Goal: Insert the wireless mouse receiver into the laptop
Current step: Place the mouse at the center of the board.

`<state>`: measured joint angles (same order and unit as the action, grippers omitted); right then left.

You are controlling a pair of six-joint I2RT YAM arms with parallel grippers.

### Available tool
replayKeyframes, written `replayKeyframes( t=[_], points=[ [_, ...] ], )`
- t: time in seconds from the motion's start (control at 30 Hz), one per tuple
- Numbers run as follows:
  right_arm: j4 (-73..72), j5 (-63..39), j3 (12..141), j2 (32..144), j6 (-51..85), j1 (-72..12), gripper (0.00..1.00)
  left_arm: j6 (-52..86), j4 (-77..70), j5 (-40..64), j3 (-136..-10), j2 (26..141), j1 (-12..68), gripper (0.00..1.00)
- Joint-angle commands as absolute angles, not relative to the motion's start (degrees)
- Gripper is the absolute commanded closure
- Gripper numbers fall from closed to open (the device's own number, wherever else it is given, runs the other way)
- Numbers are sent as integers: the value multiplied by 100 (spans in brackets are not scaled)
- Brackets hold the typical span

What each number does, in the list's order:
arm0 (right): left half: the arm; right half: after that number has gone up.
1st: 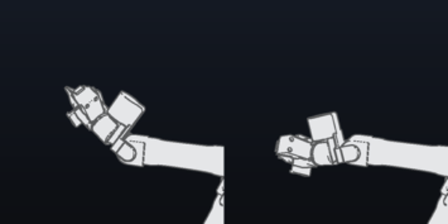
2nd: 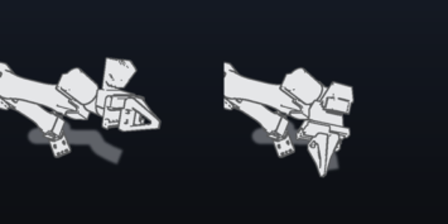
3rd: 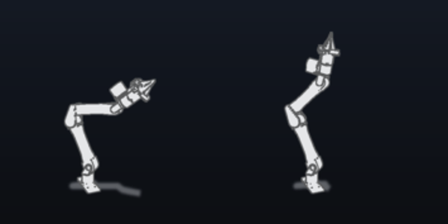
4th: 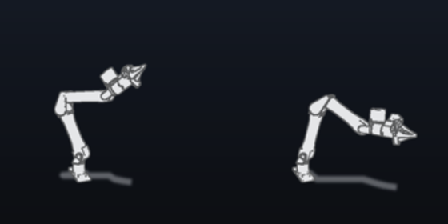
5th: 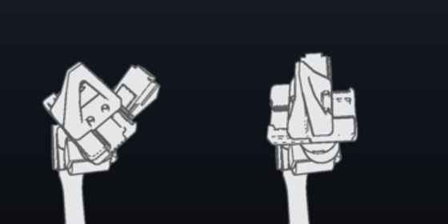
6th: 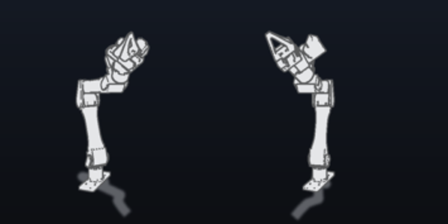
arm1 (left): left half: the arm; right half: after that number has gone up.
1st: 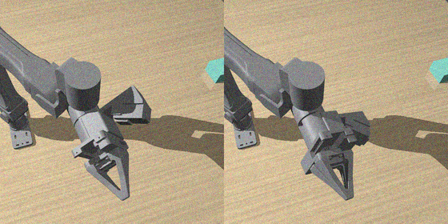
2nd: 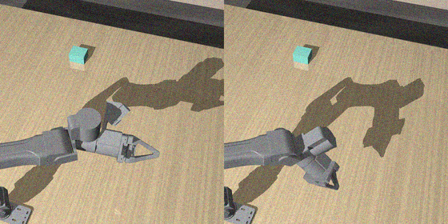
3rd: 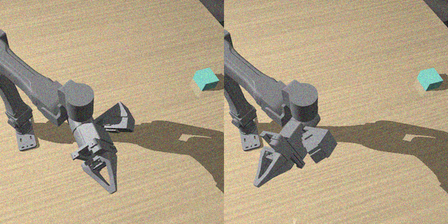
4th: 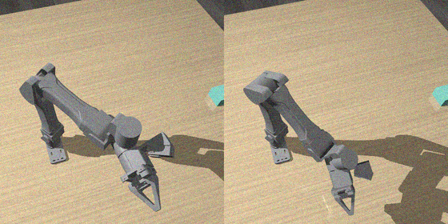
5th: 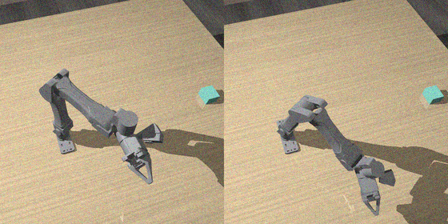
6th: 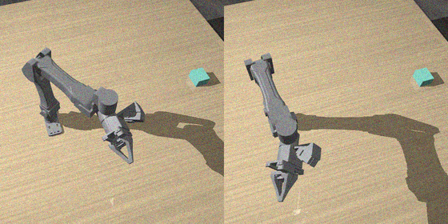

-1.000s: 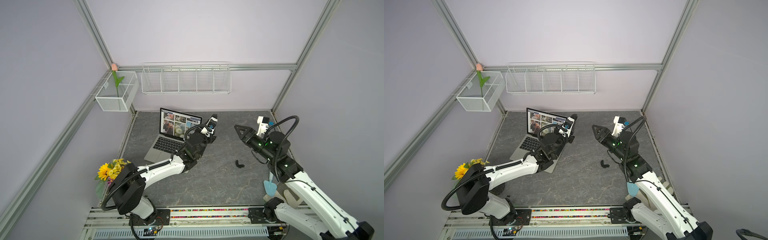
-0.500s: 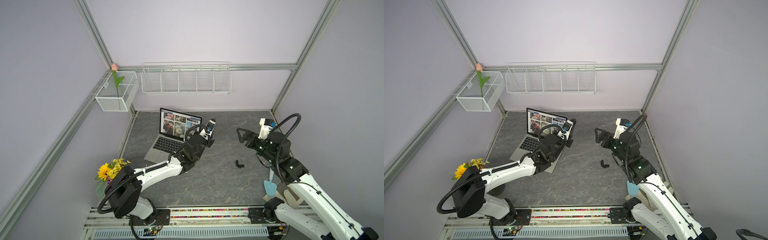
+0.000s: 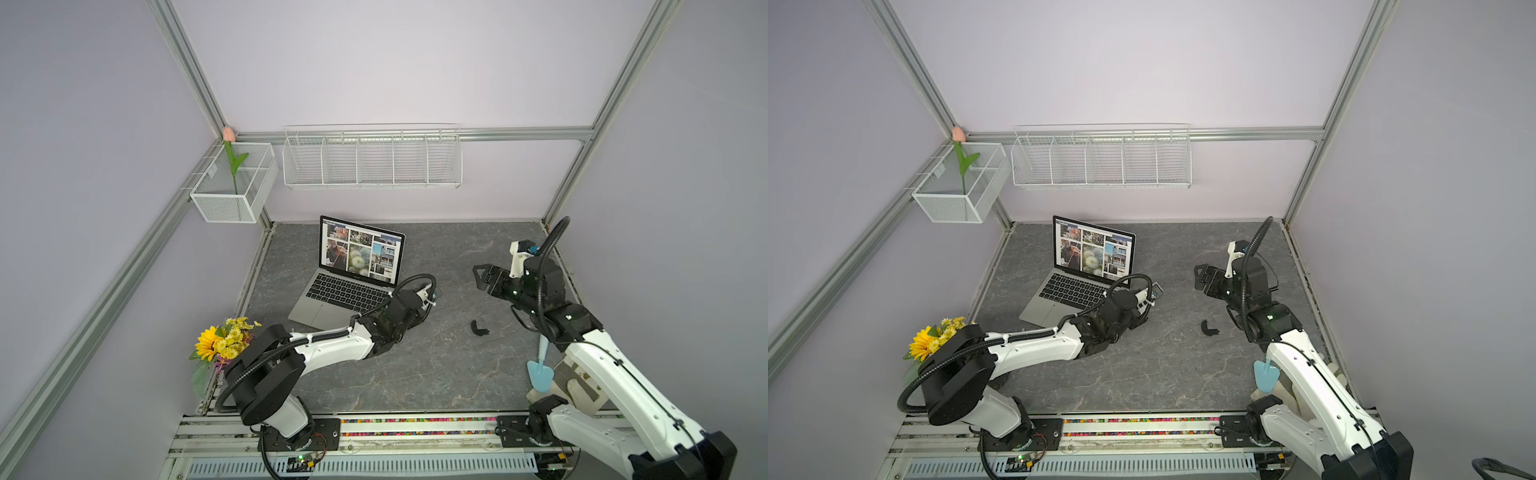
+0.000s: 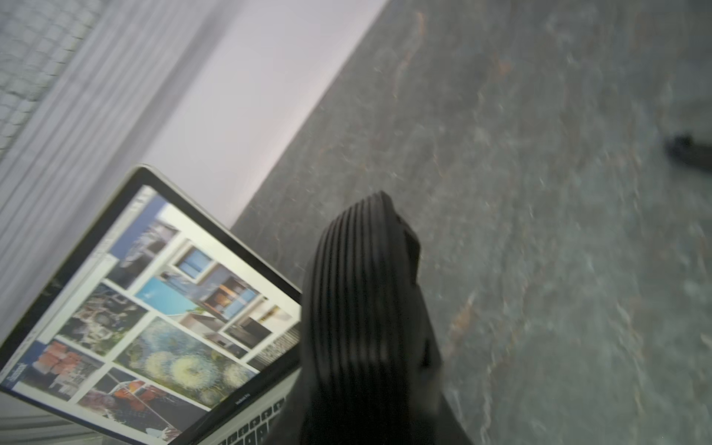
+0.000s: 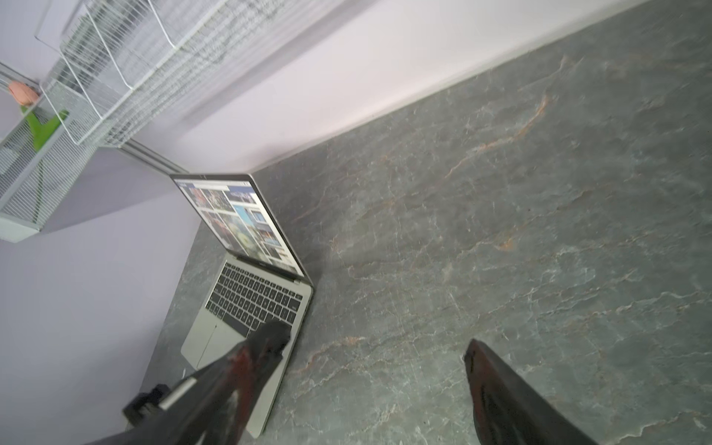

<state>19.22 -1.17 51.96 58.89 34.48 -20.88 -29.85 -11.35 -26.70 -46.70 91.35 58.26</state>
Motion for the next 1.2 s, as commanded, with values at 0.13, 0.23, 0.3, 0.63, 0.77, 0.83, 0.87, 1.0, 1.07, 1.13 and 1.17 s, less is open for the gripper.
replayKeyframes(
  t=[0.13,0.23,0.3,0.63,0.77,0.83,0.87,1.0,1.07,1.13,1.17],
  points=[
    [2811,-1646,5075,6570,3422,-1963,11,-4581,-1040,-3324,-4479,9786,6182,100],
    [2960,-1679,4829,6807,3557,-1962,11,-4982,-1005,-3504,-4479,10037,6315,100],
    [2882,-1841,4706,6962,3671,-1962,11,-5204,-1032,-3505,-4453,10107,6400,100],
    [2599,-1939,4560,7152,3760,-1969,11,-5407,-644,-2935,-4461,9804,6521,48],
    [2604,-1864,4641,7264,3666,-1974,11,-5182,-419,-2799,-4388,9395,6521,1],
    [2606,-1833,4709,7313,3626,-1976,11,-5043,-391,-2876,-4313,9206,6521,1],
    [2586,-1845,4751,7341,3585,-1969,11,-4941,-362,-2934,-4271,9097,6521,1],
    [2575,-1808,4956,7528,3458,-1973,11,-3711,133,-3217,-4409,8497,6481,1],
    [2551,-1799,5001,7632,3415,-1974,11,-3025,478,-2964,-4477,8091,6426,1],
    [2508,-1815,5246,7738,3376,-1976,11,-2615,496,-2687,-4338,7743,6424,1],
    [2492,-1831,5312,7804,3353,-1972,11,-2207,464,-2788,-4275,7611,6417,1]
  ],
)
